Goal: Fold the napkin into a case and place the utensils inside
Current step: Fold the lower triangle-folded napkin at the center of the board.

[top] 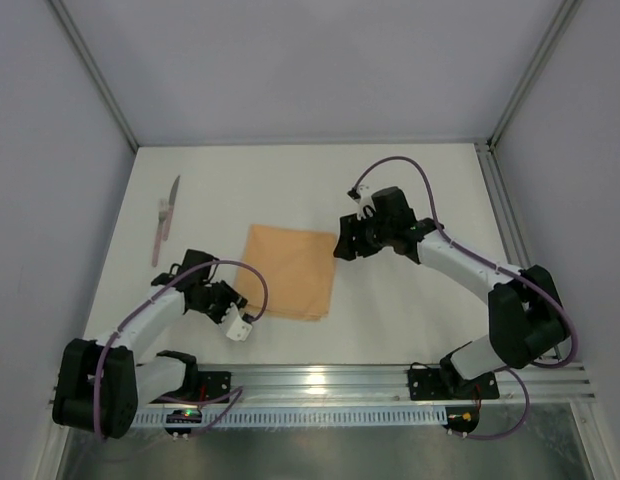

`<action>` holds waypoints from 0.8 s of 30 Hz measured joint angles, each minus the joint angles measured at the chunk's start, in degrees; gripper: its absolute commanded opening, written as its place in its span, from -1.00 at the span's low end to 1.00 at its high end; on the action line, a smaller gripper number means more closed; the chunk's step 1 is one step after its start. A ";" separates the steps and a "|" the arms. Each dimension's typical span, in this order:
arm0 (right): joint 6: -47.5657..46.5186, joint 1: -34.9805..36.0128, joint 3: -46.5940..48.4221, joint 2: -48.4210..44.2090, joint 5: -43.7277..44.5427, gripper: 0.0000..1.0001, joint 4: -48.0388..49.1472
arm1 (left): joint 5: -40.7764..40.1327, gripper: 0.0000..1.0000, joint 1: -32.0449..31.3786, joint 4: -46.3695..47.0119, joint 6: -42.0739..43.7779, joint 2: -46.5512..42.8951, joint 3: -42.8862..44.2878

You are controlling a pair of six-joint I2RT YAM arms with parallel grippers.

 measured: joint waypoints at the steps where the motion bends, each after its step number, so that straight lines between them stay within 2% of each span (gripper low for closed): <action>1: 0.02 0.00 -0.07 -0.17 -0.04 0.21 0.15 | -0.02 -0.27 -0.33 0.07 -0.11 0.22 -0.09; 3: 0.02 0.00 -0.15 -0.55 -0.24 0.21 0.42 | -0.02 -0.38 -0.70 0.33 -0.37 0.74 -0.11; 6: 0.00 0.00 -0.98 -1.92 -0.87 0.21 1.22 | 0.04 -0.67 -0.94 1.05 -1.81 1.09 -0.11; 7: 0.02 0.00 -1.62 -2.69 -1.16 0.21 1.60 | 0.09 -0.87 -1.03 1.25 -2.40 1.11 -0.09; 9: 0.02 0.02 -3.32 -4.35 -1.88 0.21 2.62 | 0.48 -1.00 -1.18 1.25 -3.67 1.11 0.11; 11: -0.02 0.15 -5.66 -6.58 -2.54 0.21 3.98 | 0.83 -1.00 -1.33 1.18 -5.11 1.09 0.57; 13: 0.00 0.61 -8.28 -8.87 -2.78 0.37 5.57 | 1.77 -1.00 -1.40 0.70 -7.37 1.07 1.46; 16: -1.07 3.02 -13.00 -12.59 -1.97 0.39 9.46 | 3.39 -1.00 -1.44 -1.46 -11.82 1.07 4.31; 21: -9.79 14.80 -21.55 -18.43 3.26 0.40 16.76 | 5.29 -1.00 -1.49 -3.45 -20.65 1.11 8.85; 24: -18.05 22.77 -27.04 -20.50 6.78 0.43 22.16 | 6.08 -1.00 -1.51 -4.33 -25.00 1.09 9.35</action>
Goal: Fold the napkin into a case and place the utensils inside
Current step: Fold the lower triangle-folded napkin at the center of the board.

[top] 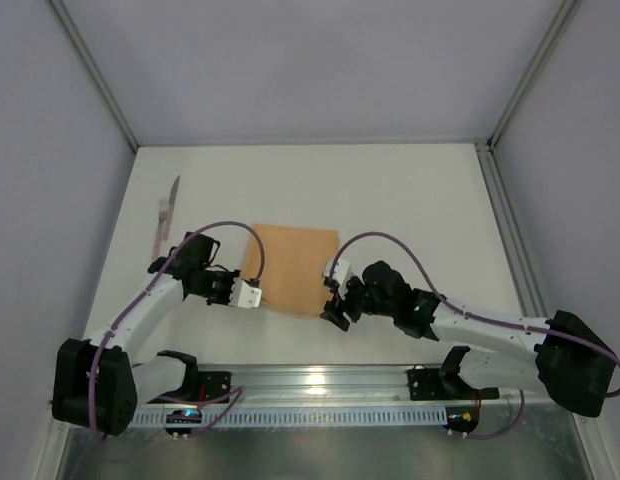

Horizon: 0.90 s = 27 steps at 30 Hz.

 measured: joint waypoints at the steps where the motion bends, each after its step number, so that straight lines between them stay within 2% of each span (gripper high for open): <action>1: -2.93 2.69 -1.68 -0.17 1.66 0.44 1.60 | 0.24 -1.00 0.00 -0.70 -1.42 0.02 0.11; 4: -9.75 8.72 -4.90 1.46 5.92 0.45 5.03 | 0.63 -1.00 0.00 -2.19 -4.57 0.02 0.39; 9: -15.34 14.93 -4.46 10.38 13.14 0.45 9.94 | 0.68 -1.00 0.00 -2.34 -8.44 0.13 0.66; 20: -16.24 23.78 8.11 31.23 30.97 0.48 21.64 | 2.01 -1.00 0.00 -3.69 -12.28 0.48 3.26; 27: -13.94 24.61 15.13 39.17 34.95 0.49 23.06 | 2.14 -1.00 -0.11 -4.55 -12.61 0.46 3.26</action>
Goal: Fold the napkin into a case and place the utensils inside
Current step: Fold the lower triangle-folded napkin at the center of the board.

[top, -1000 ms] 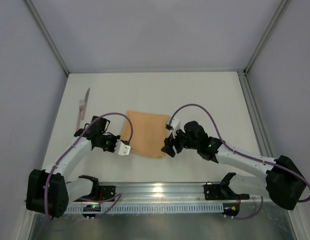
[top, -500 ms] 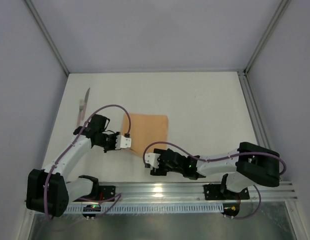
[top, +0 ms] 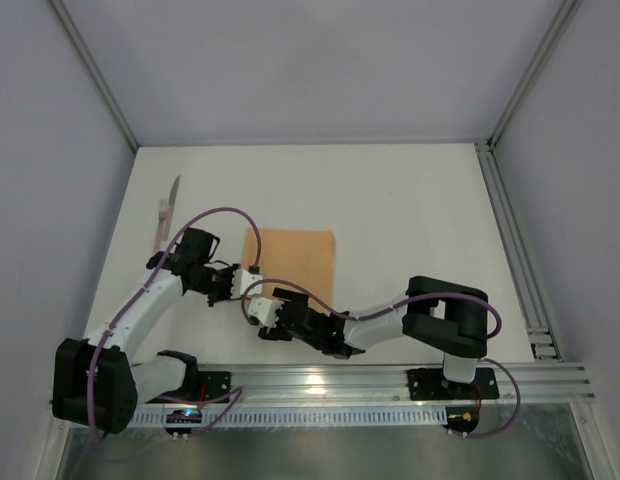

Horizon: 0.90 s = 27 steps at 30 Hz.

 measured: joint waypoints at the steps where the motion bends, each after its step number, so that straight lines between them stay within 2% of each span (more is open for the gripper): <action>1: 0.44 0.00 0.63 0.57 0.83 0.48 -0.22 | 0.00 -1.00 0.00 -0.13 -0.02 0.00 0.00; 6: 2.80 0.07 0.92 1.01 4.55 0.47 -1.01 | 0.07 -1.00 0.00 -0.63 -0.15 0.00 0.00; 14: 8.76 0.20 -4.90 -3.74 9.14 0.44 -2.32 | 0.85 -1.00 -0.11 -1.88 0.04 0.00 0.26; 16: 10.40 0.20 -6.25 -4.90 9.86 0.38 -2.58 | 0.85 -1.00 -0.11 -2.12 0.07 0.00 0.28; 18: 11.72 0.20 -7.69 -6.05 10.16 0.29 -2.73 | 0.87 -1.00 -0.11 -2.47 0.09 0.00 0.28; 19: 12.22 0.20 -8.26 -6.56 10.25 0.14 -2.86 | 0.90 -1.00 -0.11 -2.64 0.09 0.00 0.28; 22: 13.27 0.26 -8.85 -6.99 10.32 -0.09 -3.67 | 0.87 -1.00 -0.11 -2.89 0.07 0.00 0.28; 27: 14.78 -0.76 -10.80 -8.79 9.29 -0.35 -4.52 | 0.90 -1.00 -0.11 -3.04 -0.15 0.00 0.37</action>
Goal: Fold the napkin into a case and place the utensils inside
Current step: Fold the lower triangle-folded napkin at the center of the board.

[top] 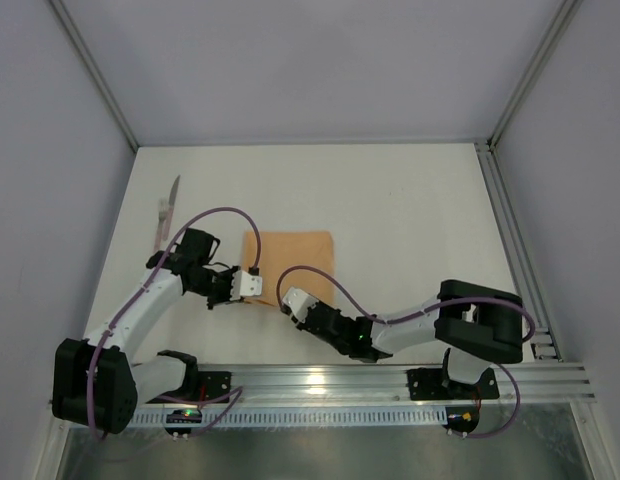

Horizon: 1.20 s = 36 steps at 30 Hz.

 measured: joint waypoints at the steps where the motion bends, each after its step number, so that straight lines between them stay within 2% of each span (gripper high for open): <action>1: 0.24 -0.55 -0.31 -0.42 -0.48 -0.40 -0.33 | 0.02 -1.00 0.00 -0.04 -0.07 0.00 0.04; 2: 0.28 -1.05 -0.48 -0.72 -0.83 -0.53 -0.59 | 0.04 -1.00 0.00 -0.11 -0.11 0.02 0.09; 5: 0.44 -2.49 -0.63 -1.62 -2.95 -0.76 -2.08 | 0.22 -1.00 0.00 -0.48 -0.81 0.02 0.26; 9: 0.42 -4.15 -0.76 -3.58 -7.30 -0.94 -4.96 | 0.90 -1.00 0.00 -1.86 -1.03 0.09 0.87; 15: 0.66 -6.62 -0.66 -9.38 -20.02 -0.94 -13.38 | 2.45 -1.00 -0.13 -6.84 -0.70 0.68 1.95; 23: 2.89 -7.21 2.19 -16.79 -41.09 -0.94 -26.80 | 4.02 -1.00 -0.11 -20.06 3.78 1.84 3.65; 27: 4.13 -7.78 4.26 -18.21 -50.56 -0.94 -31.61 | 4.74 -1.00 -0.11 -23.61 5.01 2.34 3.85; 36: 5.18 -21.20 6.12 -14.88 -66.79 -0.94 -35.95 | 8.76 -1.00 -0.17 -25.86 0.46 10.69 11.26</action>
